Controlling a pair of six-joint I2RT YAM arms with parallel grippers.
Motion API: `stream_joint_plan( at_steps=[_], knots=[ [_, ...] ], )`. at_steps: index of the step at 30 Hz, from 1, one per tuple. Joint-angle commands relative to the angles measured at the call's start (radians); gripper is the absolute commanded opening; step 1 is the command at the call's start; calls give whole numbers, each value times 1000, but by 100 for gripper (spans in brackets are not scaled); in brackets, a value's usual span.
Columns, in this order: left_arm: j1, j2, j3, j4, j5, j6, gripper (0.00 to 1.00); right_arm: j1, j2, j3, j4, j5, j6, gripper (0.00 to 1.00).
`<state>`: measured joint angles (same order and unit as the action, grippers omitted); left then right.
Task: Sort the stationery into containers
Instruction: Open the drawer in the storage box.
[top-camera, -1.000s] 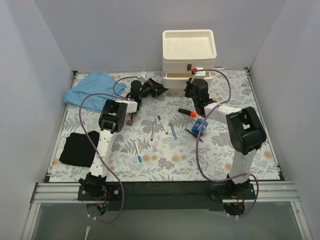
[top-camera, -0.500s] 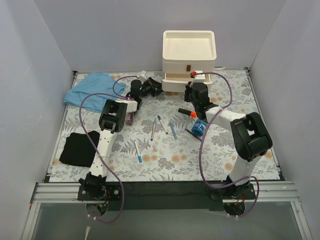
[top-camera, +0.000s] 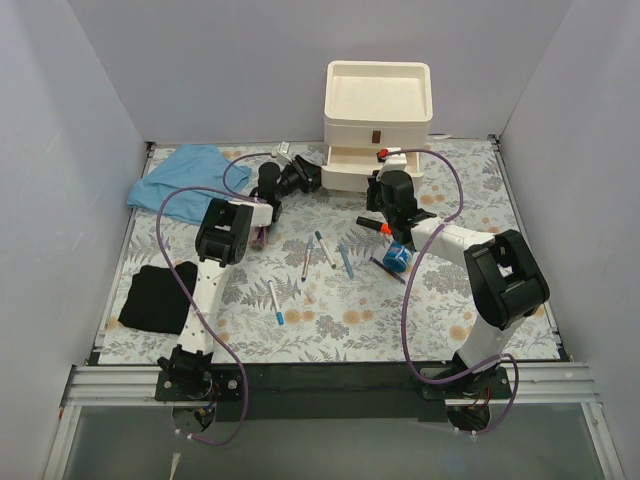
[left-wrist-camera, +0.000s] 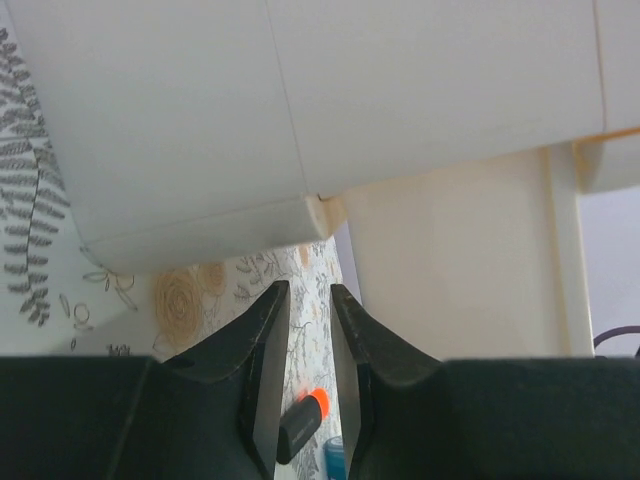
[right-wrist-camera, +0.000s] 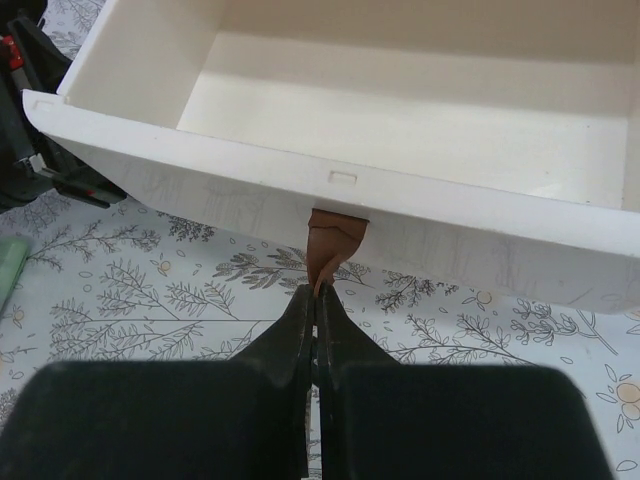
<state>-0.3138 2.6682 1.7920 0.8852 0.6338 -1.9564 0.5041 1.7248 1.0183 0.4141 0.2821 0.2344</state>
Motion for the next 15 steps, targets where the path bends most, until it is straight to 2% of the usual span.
stream_joint_plan(
  at_steps=[1, 6, 7, 9, 10, 13, 15],
  knots=[
    [15, -13, -153, 100, 23, -1, 24, 13, -45, 23, -40, -26, -10, 1],
    [35, -74, -243, 130, 58, 17, 26, 5, -47, 32, -57, -18, -46, 1],
    [36, -83, -252, 138, 75, 17, 27, 4, -45, 42, -55, -21, -56, 9],
    [39, -115, -276, 150, 90, 24, 29, -4, -42, 52, -57, -41, -72, 32],
    [39, -125, -287, 150, 96, 27, 30, -7, -39, 68, -70, -52, -81, 46],
    [41, -180, -322, 120, 110, 45, 35, -16, -45, 97, -138, -106, -90, 63],
    [51, -217, -371, 86, 112, 71, 39, -25, -56, 123, -216, -141, -104, 68]
  ],
)
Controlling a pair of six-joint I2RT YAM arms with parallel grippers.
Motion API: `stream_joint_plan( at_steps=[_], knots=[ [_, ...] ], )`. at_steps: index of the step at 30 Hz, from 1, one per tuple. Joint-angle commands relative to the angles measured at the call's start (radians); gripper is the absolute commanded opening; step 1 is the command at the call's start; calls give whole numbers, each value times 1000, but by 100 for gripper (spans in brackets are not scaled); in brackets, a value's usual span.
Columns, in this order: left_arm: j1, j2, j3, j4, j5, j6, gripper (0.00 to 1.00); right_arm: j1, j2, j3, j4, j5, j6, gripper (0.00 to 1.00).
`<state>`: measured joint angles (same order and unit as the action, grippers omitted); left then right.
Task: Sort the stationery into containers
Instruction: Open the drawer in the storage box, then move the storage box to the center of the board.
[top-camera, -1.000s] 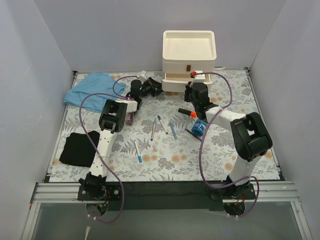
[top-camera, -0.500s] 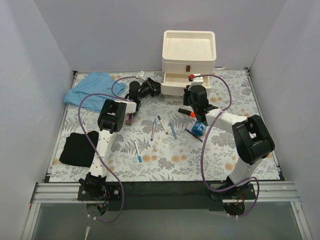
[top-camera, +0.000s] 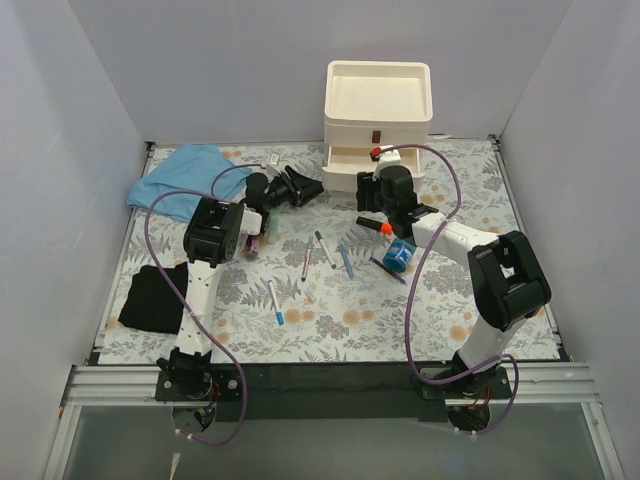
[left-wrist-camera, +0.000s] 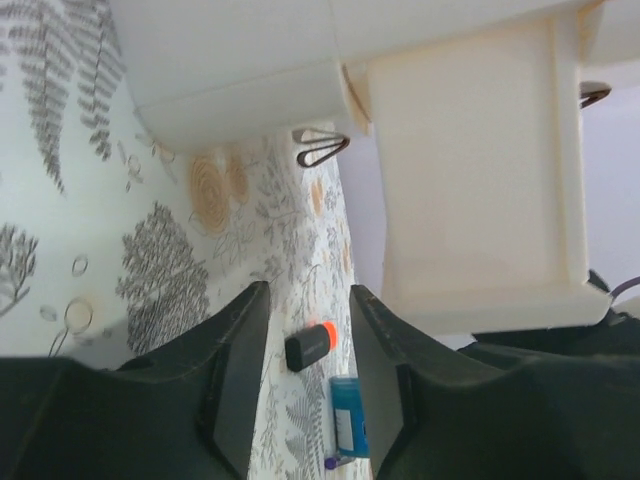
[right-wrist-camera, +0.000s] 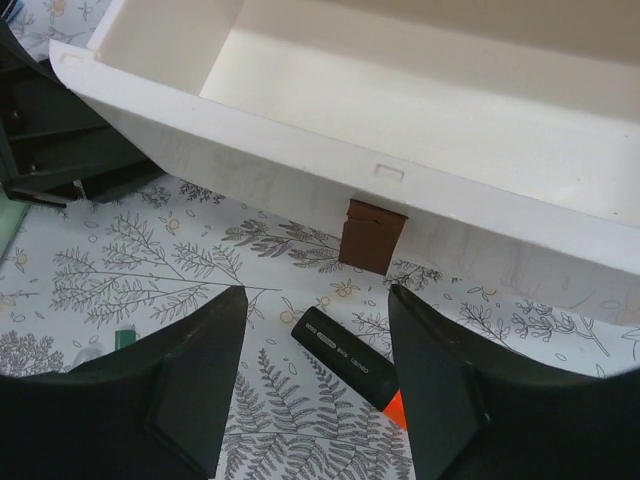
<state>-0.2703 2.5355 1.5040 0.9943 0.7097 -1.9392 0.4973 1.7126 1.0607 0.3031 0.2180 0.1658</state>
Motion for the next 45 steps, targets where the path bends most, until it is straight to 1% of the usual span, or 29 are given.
stream_joint_plan(
  at_steps=[1, 2, 3, 7, 8, 10, 13, 17, 19, 20, 23, 24, 26, 27, 28, 29, 30, 32, 33, 34, 35, 36, 37, 38, 39, 40, 41, 43, 45],
  knots=[
    [14, -128, -100, -37, 33, 63, 45, -22, -50, 85, -149, -86, -37, 71],
    [20, -147, -117, -63, 34, 78, 53, -32, -63, 99, -171, -116, -44, 73],
    [35, -168, -142, -80, 33, 101, 75, -35, -71, 101, -185, -126, -67, 74],
    [77, -250, -150, -221, 36, 178, 77, -65, -134, 120, -301, -154, -130, 80],
    [92, -276, -143, -290, 42, 189, 77, -90, -146, 125, -333, -149, -134, 82],
    [103, -300, -149, -330, 66, 232, 77, -124, -178, 151, -386, -172, -161, 83],
    [112, -326, -159, -411, 111, 301, 77, -177, -212, 154, -395, -198, -219, 83],
    [115, -363, -206, -428, 140, 350, 77, -252, -215, 151, -389, -206, -232, 83],
    [118, -395, -205, -479, 148, 385, 77, -273, -219, 163, -368, -197, -244, 83],
    [118, -409, -188, -500, 152, 432, 78, -293, -217, 174, -363, -184, -261, 83],
    [118, -452, -139, -592, 145, 496, 81, -347, -203, 220, -358, -193, -288, 82],
    [118, -455, -87, -621, 139, 531, 82, -364, -196, 229, -358, -198, -290, 82],
    [118, -449, -15, -741, 82, 575, 82, -419, -166, 255, -351, -187, -290, 81],
    [118, -439, 75, -785, 61, 621, 82, -443, -153, 266, -334, -198, -293, 78],
    [118, -413, 120, -869, 47, 646, 78, -463, -121, 275, -325, -209, -299, 75],
    [118, -403, 160, -902, 40, 669, 75, -508, -102, 292, -312, -210, -308, 73],
    [118, -396, 232, -933, 15, 722, 74, -532, -85, 300, -270, -210, -314, 69],
    [117, -394, 260, -974, 5, 791, 60, -583, -27, 327, -251, -276, -322, 60],
    [117, -397, 266, -982, -12, 819, 52, -597, -4, 358, -236, -295, -330, 43],
    [117, -400, 265, -987, -16, 870, 36, -606, 49, 386, -239, -304, -330, 27],
    [117, -402, 269, -988, -18, 896, 3, -620, 79, 412, -239, -330, -330, 12],
    [117, -400, 274, -990, -26, 919, 0, -625, 108, 470, -239, -345, -331, 2],
    [115, -399, 289, -1022, -59, 957, 0, -628, 170, 504, -239, -359, -322, 1],
    [111, -391, 301, -1031, -65, 985, 0, -629, 204, 542, -240, -406, -315, 1],
    [109, -373, 323, -1046, -65, 1023, 0, -629, 237, 630, -243, -429, -310, 1],
    [106, -360, 341, -1077, -62, 1066, 0, -629, 299, 668, -240, -454, -292, 1],
    [106, -350, 372, -1088, -67, 1135, 0, -628, 333, 715, -239, -495, -281, 1],
    [105, -331, 393, -1111, -128, 1164, 0, -625, 421, 831, -239, -505, -252, 1],
    [106, -328, 414, -1129, -157, 1194, 0, -622, 470, 892, -233, -508, -235, 1]
  ],
)
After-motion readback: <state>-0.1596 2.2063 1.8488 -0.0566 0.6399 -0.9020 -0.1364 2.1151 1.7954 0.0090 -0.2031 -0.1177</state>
